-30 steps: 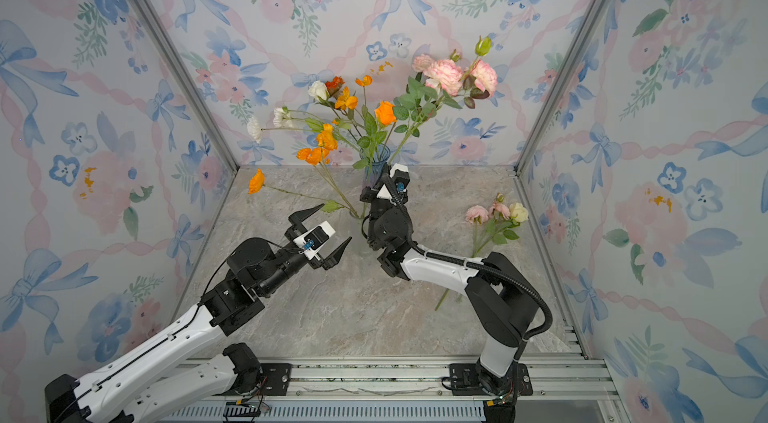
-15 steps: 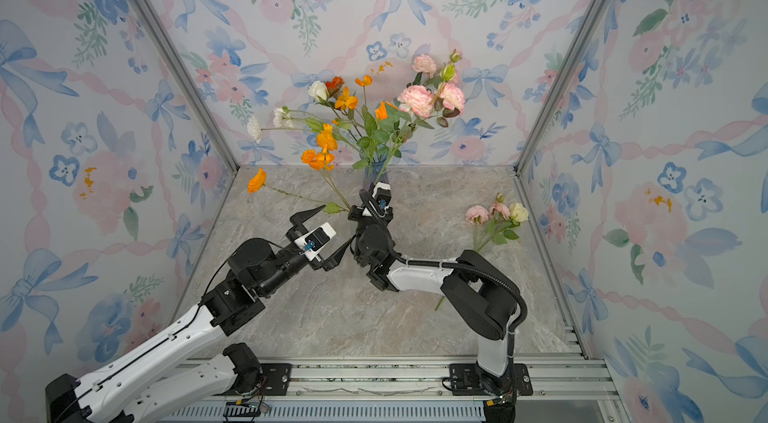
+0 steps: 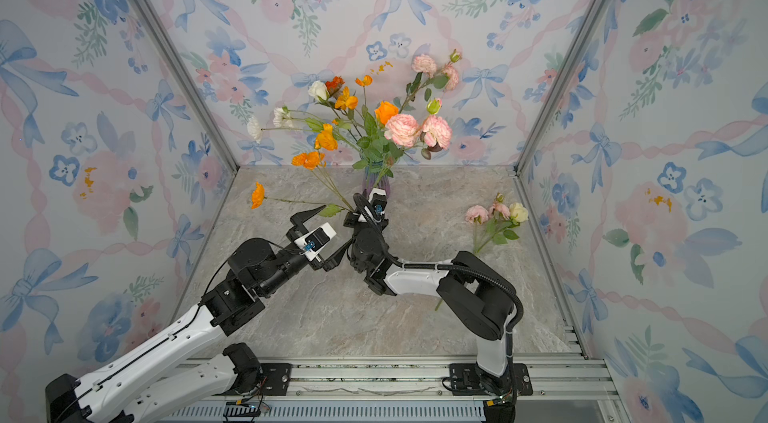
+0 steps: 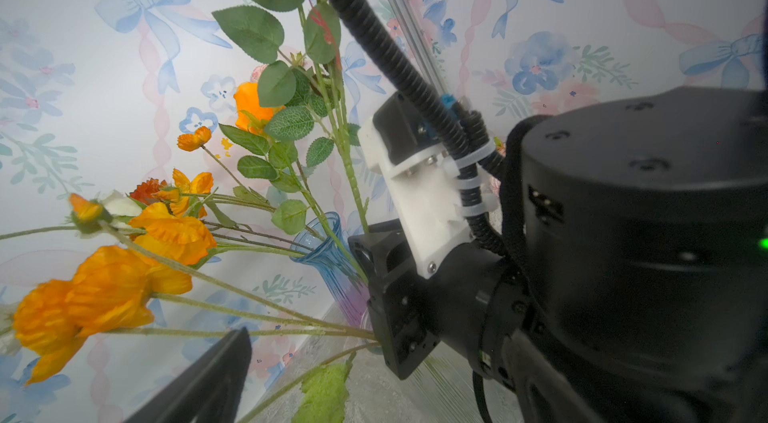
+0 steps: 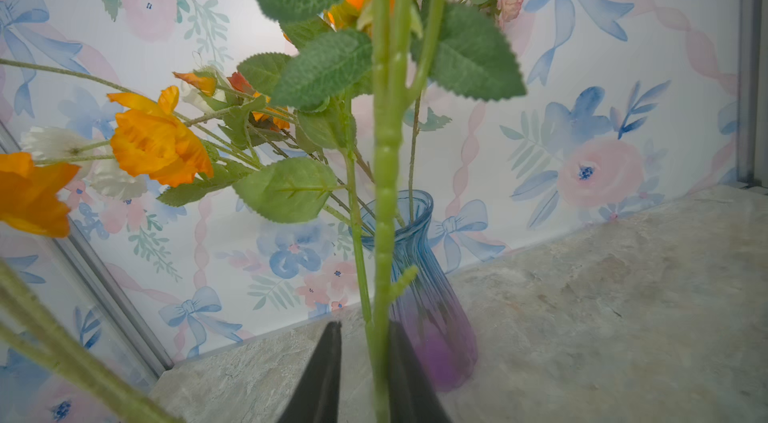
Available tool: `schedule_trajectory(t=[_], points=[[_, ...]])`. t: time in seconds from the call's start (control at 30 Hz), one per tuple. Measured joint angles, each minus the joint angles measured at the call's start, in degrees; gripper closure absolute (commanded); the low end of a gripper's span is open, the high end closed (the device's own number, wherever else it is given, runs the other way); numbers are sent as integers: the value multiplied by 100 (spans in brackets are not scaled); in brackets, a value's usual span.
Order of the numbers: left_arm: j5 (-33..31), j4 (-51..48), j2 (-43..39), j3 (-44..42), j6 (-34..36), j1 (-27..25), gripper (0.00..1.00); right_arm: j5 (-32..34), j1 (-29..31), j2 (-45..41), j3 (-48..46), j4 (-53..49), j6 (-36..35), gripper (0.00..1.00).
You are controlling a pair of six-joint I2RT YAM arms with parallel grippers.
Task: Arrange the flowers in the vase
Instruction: 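Lower the pink rose stem into the vase with the right gripper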
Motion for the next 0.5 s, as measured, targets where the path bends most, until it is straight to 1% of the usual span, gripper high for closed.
schedule_trajectory(t=[0.1, 0.23, 0.3, 0.43, 0.5], points=[[0, 0, 0, 0, 2, 0, 2, -22, 0, -2, -13, -144, 90, 63], [4, 0, 2, 0, 0, 0, 2, -72, -2, -79, -17, -640, 262, 40], [20, 0, 13, 0, 0, 0, 2, -153, -9, -195, -20, -977, 420, 33], [44, -4, 59, 0, 0, 0, 2, -361, -46, -487, -22, -1615, 660, 21], [46, -4, 66, 0, 0, 0, 2, -466, -61, -632, -22, -1895, 743, 18]])
